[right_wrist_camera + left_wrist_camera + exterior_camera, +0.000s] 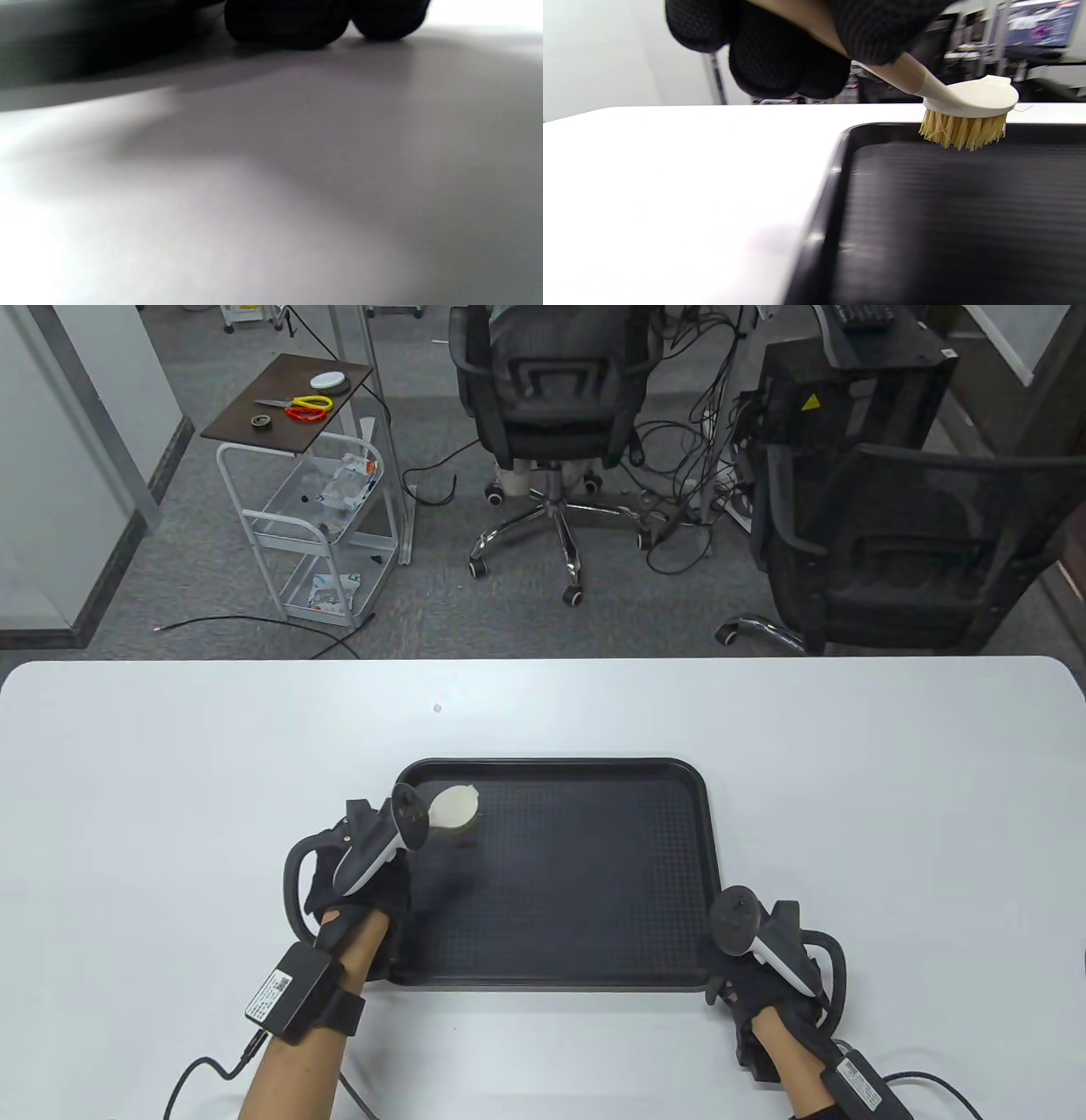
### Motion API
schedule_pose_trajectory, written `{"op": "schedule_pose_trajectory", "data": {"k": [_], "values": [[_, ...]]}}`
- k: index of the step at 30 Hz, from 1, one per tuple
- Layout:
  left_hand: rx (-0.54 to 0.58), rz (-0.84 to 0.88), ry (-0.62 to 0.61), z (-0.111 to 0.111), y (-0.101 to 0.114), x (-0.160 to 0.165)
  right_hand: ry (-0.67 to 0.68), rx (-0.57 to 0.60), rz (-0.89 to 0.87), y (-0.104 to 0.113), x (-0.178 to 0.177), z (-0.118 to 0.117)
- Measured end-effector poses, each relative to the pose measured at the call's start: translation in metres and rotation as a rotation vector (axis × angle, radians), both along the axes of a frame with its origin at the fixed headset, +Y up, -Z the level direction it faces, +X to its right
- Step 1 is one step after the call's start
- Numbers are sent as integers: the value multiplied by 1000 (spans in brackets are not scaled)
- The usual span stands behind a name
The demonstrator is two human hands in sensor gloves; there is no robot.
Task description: Scrub the tray with pot brush
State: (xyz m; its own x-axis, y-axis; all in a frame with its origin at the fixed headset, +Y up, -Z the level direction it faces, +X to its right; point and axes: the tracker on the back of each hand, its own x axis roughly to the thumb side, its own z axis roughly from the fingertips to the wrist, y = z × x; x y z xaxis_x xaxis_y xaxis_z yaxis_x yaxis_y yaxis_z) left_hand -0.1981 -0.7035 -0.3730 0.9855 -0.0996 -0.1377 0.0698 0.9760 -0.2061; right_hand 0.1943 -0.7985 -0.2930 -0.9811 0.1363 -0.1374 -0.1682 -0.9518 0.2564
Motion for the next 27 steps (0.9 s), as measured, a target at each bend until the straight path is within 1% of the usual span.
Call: {"op": "schedule_pose_trajectory", "data": {"k": [3, 8, 12, 15, 17, 21, 25, 27], "values": [[12, 34, -87, 0, -2, 39, 0, 0, 2, 0, 0, 0], [-22, 89, -224, 2, -20, 110, 2, 0, 3, 0, 0, 0], [-44, 115, -302, 7, -31, 153, 3, -1, 2, 0, 0, 0], [-45, 125, -344, 12, -36, 177, 3, -1, 1, 0, 0, 0], [-58, 129, -362, 14, -39, 187, 3, -1, 0, 0, 0, 0], [-65, 123, -372, 17, -43, 195, 4, -2, 0, 0, 0, 0], [-92, 112, -361, 18, -49, 189, 4, -3, 0, 0, 0, 0], [-87, 126, -343, 17, -51, 179, 4, -2, -1, 0, 0, 0]]}}
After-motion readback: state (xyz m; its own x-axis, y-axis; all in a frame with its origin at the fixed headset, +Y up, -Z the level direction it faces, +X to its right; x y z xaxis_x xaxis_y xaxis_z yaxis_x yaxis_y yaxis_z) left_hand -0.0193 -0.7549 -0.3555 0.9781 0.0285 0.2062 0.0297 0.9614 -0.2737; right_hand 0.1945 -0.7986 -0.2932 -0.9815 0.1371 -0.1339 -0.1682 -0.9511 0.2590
